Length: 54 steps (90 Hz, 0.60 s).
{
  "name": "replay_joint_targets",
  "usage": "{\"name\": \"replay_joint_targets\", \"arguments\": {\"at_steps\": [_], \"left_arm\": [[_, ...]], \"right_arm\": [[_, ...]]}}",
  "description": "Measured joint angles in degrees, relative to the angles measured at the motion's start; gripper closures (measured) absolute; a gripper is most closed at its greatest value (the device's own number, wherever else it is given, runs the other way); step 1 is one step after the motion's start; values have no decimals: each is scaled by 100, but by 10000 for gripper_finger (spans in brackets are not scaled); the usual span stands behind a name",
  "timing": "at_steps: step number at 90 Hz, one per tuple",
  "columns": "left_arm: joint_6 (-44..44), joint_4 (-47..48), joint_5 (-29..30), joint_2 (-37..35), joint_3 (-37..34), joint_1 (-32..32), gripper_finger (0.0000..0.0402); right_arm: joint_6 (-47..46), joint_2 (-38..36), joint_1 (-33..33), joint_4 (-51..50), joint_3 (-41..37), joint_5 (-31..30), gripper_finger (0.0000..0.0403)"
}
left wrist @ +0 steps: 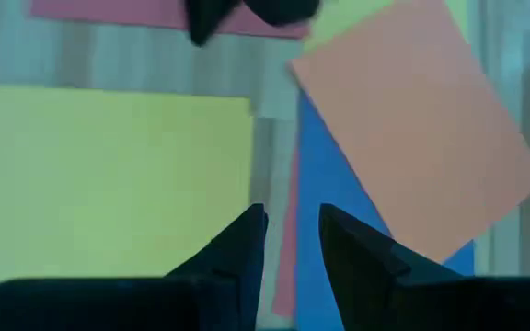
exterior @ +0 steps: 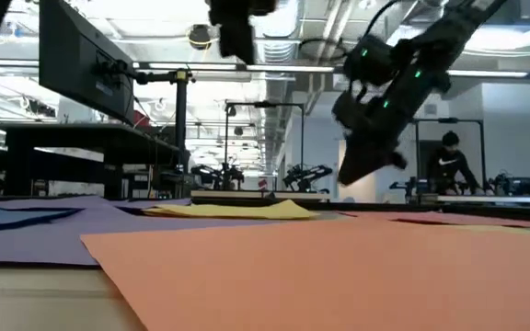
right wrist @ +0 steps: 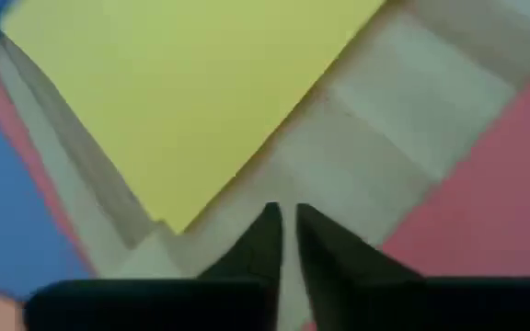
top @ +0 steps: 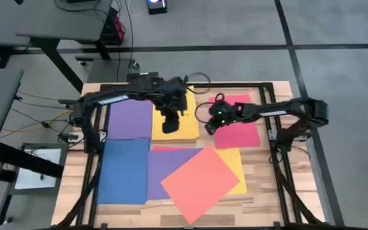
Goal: Organize paper
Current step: Adjust the yellow papers on the table
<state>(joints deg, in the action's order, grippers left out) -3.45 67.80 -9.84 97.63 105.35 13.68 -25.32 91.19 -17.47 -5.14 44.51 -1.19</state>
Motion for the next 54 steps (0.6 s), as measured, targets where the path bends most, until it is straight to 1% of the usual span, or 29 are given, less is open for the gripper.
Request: {"name": "replay_joint_targets", "arguments": {"at_steps": [16,26,39,54], "left_arm": [[452,-494,124,-1021,-1114,29,311],[713,-643,145,-1463,-1589,27,311],[922,-713,319,-1794,-1835,28,311],[972,-744,506,-1906,-1854,27,311]], "right_arm": [[253,768,42,416,137,104,401],[226,1049,99,468,257,129,402],[199,1139,163,653,284,180,403],[177,1155,237,779,284,237,403]]}}
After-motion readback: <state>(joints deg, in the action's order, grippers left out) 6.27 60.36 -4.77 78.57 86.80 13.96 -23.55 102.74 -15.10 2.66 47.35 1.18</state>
